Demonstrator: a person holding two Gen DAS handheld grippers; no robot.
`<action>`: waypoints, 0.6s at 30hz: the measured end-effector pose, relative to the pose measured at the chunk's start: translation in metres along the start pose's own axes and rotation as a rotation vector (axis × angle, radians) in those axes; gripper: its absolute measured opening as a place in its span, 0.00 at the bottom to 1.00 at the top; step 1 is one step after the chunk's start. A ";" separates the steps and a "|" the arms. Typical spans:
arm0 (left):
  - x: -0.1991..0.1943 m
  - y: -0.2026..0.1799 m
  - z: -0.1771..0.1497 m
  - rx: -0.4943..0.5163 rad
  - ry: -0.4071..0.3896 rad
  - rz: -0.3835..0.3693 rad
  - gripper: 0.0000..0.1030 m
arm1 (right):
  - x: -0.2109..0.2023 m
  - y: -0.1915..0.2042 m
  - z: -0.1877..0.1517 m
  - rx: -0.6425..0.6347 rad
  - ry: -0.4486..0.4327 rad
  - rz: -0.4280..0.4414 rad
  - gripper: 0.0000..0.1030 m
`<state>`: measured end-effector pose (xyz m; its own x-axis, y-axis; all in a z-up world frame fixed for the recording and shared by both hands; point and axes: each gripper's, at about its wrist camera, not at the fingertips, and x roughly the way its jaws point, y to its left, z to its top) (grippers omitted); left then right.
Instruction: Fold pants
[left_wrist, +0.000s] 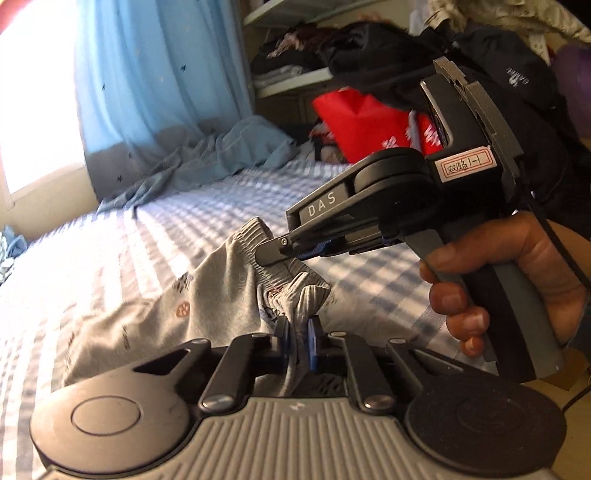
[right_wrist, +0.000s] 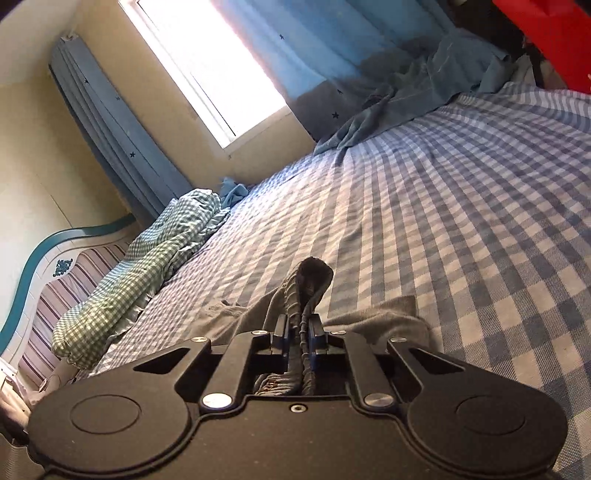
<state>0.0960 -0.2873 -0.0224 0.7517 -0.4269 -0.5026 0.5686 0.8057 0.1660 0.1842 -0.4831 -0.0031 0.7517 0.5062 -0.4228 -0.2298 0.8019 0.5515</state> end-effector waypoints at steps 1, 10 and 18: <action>-0.001 -0.001 0.002 0.000 -0.007 -0.012 0.10 | -0.005 0.001 0.002 -0.005 -0.013 -0.011 0.10; 0.022 -0.012 -0.008 -0.014 0.084 -0.084 0.23 | -0.013 -0.023 -0.020 -0.010 0.025 -0.161 0.11; -0.023 0.036 -0.013 -0.160 0.053 0.033 0.80 | -0.023 -0.006 -0.041 -0.085 -0.037 -0.288 0.62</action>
<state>0.0950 -0.2429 -0.0157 0.7479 -0.3804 -0.5440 0.4803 0.8758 0.0479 0.1427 -0.4862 -0.0261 0.8150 0.2431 -0.5260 -0.0534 0.9354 0.3497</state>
